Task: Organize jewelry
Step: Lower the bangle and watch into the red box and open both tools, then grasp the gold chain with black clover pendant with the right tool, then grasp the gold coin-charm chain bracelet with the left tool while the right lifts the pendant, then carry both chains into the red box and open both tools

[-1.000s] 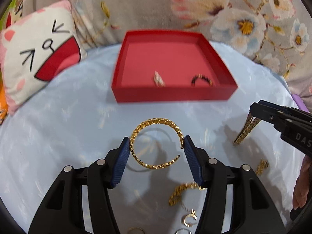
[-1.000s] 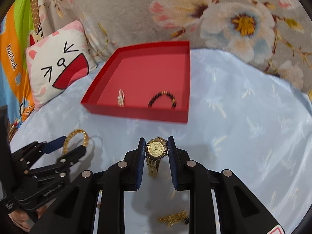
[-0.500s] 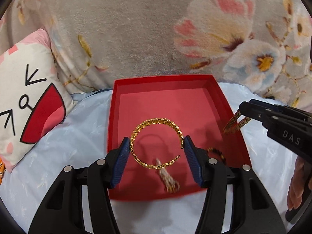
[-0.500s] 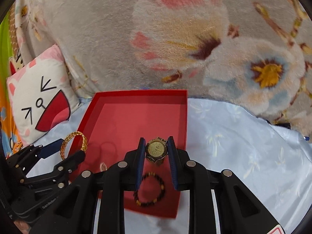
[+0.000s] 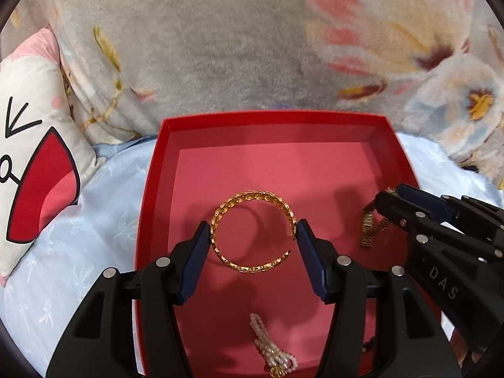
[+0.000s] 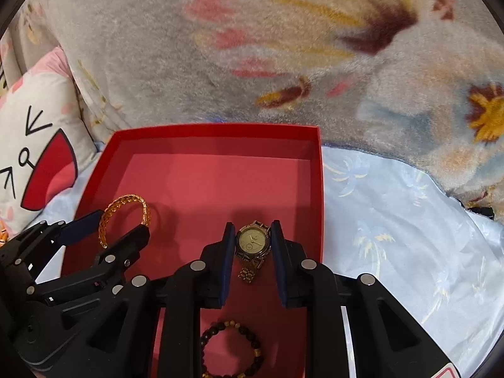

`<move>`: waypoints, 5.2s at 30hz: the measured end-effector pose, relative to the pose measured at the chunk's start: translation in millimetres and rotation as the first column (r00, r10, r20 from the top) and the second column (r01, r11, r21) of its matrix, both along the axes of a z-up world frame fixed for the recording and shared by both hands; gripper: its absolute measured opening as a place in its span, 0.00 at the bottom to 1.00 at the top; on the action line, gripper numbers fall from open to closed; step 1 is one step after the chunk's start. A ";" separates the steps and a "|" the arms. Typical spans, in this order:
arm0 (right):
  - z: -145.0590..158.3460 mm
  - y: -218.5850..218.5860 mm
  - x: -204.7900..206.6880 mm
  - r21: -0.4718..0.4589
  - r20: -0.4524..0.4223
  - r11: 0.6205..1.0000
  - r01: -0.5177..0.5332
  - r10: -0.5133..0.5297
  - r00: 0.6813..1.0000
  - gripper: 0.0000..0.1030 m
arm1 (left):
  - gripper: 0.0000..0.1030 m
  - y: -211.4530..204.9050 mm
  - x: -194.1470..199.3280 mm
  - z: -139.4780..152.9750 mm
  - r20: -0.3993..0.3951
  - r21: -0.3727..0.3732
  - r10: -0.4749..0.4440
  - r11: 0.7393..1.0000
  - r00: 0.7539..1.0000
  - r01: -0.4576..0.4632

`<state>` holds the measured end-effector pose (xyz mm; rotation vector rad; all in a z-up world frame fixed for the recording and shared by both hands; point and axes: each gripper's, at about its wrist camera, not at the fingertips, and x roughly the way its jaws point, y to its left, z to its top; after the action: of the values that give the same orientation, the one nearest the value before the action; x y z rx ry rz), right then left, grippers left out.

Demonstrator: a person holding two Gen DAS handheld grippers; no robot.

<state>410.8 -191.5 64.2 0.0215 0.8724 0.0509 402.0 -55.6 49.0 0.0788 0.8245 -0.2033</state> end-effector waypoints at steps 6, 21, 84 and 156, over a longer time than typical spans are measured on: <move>-16.8 -1.5 5.9 -0.030 -0.015 1.000 -0.001 0.000 1.000 0.23 | 0.54 4.1 10.6 -16.3 -0.038 0.015 0.026 1.000 0.999 -0.026; 8.6 -22.3 -57.0 0.024 0.062 0.999 -0.039 0.038 0.997 0.31 | 0.58 23.3 -21.9 7.7 0.017 0.005 0.055 0.998 0.998 -0.055; -63.4 -28.2 -295.0 -0.006 -0.047 0.996 -0.092 0.092 0.995 0.12 | 0.53 37.5 -266.4 -59.4 -0.054 0.000 -0.131 0.991 0.990 0.131; 98.7 -18.9 -34.2 0.070 0.151 0.997 -0.043 0.032 0.988 0.12 | 0.03 12.2 -41.1 88.7 0.178 0.004 -0.029 1.000 0.984 0.029</move>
<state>376.7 -210.4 162.9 0.0692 0.7201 0.1186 360.9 -43.4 137.7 0.1085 0.6459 -0.2197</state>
